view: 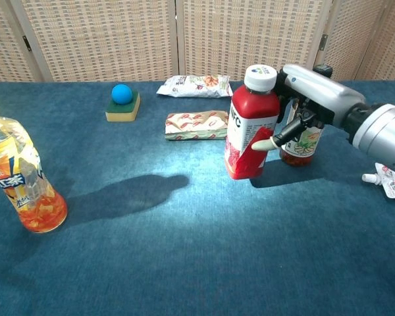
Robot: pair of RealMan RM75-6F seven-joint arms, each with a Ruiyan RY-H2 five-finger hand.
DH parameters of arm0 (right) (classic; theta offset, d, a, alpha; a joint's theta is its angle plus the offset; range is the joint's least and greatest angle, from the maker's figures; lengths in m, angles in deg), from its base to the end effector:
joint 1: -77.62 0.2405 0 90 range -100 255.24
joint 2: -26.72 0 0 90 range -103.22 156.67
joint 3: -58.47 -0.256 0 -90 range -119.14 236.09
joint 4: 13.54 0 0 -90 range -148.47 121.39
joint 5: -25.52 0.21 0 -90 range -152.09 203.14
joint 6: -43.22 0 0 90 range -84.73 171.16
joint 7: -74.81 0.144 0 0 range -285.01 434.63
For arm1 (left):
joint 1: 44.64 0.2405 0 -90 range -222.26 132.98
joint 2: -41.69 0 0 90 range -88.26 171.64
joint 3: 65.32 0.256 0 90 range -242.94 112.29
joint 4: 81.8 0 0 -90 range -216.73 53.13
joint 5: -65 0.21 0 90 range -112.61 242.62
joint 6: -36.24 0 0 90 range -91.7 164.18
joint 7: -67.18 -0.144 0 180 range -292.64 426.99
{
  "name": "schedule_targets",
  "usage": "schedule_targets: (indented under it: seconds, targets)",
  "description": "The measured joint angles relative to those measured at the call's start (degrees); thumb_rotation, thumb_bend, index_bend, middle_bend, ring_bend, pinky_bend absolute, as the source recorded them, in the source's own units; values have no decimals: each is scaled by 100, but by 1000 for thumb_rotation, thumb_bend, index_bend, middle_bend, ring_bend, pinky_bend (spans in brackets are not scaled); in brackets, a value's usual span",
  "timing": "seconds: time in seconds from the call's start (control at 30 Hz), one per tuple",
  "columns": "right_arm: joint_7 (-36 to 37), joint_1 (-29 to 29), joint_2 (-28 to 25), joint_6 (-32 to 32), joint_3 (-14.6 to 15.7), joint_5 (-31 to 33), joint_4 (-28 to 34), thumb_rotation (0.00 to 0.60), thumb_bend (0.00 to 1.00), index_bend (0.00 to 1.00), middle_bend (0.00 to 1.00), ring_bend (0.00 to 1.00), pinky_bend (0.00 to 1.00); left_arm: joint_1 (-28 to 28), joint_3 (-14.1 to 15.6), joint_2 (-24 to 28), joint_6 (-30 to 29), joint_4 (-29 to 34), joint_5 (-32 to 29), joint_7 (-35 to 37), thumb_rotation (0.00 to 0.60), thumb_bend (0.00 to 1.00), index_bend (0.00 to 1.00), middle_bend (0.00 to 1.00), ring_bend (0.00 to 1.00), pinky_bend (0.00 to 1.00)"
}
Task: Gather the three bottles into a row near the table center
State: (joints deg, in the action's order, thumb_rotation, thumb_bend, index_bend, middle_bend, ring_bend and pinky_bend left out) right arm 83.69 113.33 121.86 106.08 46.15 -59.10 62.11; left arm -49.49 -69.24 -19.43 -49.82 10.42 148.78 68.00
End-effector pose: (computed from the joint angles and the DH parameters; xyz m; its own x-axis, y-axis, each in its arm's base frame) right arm -0.1493 -0.3302 -0.0195 0.0875 -0.2230 0.9709 -0.9047 -0.4258 -0.0163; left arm -0.3173 0.1850 0.1836 0.4276 -0.0378 0.9032 0.9039 0.0291 -0.4268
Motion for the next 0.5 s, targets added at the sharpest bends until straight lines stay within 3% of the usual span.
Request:
schedule_targets:
  seconds: [0.5]
  targets:
    - [206,599,728,-434,-243,353,-963,600,110,508,565,487,502,15,-73,52,35,-67,-143,230,600,63,409,323,344,541]
